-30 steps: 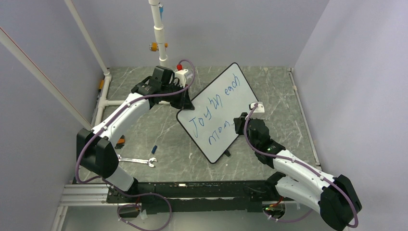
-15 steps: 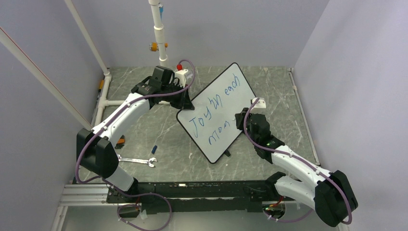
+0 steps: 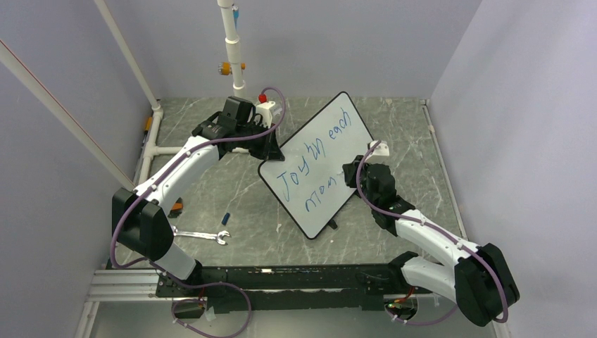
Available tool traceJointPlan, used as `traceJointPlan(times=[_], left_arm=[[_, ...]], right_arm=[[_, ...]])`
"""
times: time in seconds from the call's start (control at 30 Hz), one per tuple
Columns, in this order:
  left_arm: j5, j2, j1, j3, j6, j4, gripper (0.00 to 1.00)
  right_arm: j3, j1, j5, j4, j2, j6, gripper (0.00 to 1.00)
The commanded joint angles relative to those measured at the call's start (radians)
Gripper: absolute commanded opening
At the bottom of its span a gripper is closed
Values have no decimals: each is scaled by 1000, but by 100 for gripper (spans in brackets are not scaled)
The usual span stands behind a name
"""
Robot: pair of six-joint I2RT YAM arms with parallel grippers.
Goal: Write a sentence on the whiteboard
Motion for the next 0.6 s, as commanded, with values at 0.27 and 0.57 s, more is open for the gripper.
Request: traceJointPlan(times=[0.27, 0.57], left_arm=[[-340, 20, 15, 7, 197, -42, 0], [-336, 20, 15, 8, 198, -42, 0]], right_arm=[[32, -45, -30, 62, 29, 10, 0], [78, -48, -71, 59, 36, 0, 0]])
